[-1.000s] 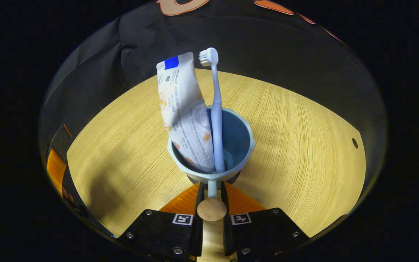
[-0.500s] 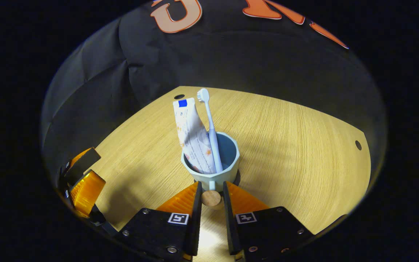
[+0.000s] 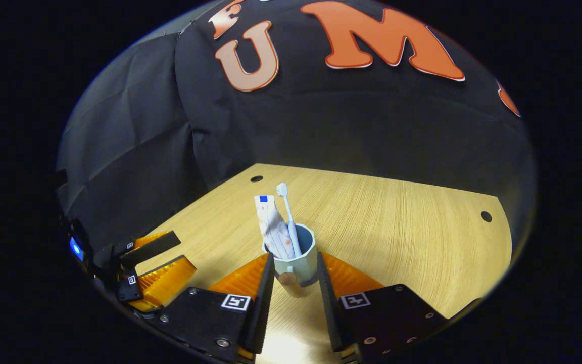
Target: Put the toothbrush and toothpaste on the desktop into the cup, then pick up the cup and place it on the coaster on the desktop.
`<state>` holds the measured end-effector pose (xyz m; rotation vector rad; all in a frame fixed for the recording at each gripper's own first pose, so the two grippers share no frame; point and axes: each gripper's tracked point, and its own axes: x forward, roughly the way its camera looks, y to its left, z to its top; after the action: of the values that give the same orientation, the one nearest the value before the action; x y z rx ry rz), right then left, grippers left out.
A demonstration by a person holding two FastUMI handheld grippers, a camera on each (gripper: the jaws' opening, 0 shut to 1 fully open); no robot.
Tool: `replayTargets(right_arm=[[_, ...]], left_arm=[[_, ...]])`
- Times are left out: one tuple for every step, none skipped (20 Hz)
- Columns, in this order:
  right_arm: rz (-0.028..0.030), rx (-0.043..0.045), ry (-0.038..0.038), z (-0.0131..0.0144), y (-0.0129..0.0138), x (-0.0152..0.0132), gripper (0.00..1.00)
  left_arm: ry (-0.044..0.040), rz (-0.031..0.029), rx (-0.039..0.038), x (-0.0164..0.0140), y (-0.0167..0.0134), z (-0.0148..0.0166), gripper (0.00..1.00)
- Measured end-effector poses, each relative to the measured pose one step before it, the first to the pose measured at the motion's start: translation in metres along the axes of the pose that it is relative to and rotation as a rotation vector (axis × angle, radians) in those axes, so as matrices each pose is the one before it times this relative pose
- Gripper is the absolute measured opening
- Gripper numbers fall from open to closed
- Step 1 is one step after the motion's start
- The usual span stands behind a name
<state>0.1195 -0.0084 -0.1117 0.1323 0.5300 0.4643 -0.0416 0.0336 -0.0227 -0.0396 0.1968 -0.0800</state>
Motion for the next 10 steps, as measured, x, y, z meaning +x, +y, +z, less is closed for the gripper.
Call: replayTargets(right_arm=[[-0.01462, -0.0073, -0.02834, 0.00488, -0.0055, -0.00369, 0.53], [-0.0117, -0.01151, -0.02791, 0.0037, -0.00513, -0.00549, 0.6], [-0.00947, -0.00988, -0.02732, 0.00275, -0.00413, -0.00427, 0.63], [-0.00303, -0.0121, -0.02555, 0.0019, -0.00217, -0.00542, 0.69], [-0.00301, -0.01343, -0.0302, 0.00155, -0.00156, -0.00479, 0.71], [-0.00913, -0.01486, -0.03129, 0.00157, -0.00361, -0.00492, 0.74], [-0.01576, -0.01488, -0.03118, 0.00232, -0.00585, -0.00586, 0.76], [-0.0158, -0.01619, -0.02558, 0.00226, -0.00501, -0.00633, 0.78], [-0.01842, -0.01535, -0.02473, 0.0009, -0.00529, -0.00514, 0.79], [-0.02228, -0.0119, -0.02055, 0.0015, -0.00557, -0.00561, 0.81]], left_arm=[[-0.00443, -0.00296, 0.0051, 0.00192, -0.00284, 0.00251, 0.87], [-0.00467, -0.002, 0.005, 0.00131, -0.00427, 0.00279, 0.88], [-0.00638, -0.0016, 0.00489, 0.00225, -0.00311, 0.00333, 0.88], [-0.00571, -0.00066, 0.00495, 0.00143, -0.00231, 0.00255, 0.88], [-0.00946, 0.0082, 0.00816, 0.00116, -0.00187, 0.00356, 0.88], [-0.00694, 0.00193, 0.00769, 0.00091, -0.00215, 0.00303, 0.88], [-0.00719, -0.00122, 0.00641, 0.00102, -0.00462, 0.00332, 0.88], [-0.00789, -0.00074, 0.00402, 0.0026, -0.00276, 0.00238, 0.88], [-0.007, -0.00474, 0.00278, 0.00036, -0.0056, 0.00351, 0.88], [-0.00727, -0.00194, 0.00317, 0.00013, -0.00362, 0.00294, 0.88]])
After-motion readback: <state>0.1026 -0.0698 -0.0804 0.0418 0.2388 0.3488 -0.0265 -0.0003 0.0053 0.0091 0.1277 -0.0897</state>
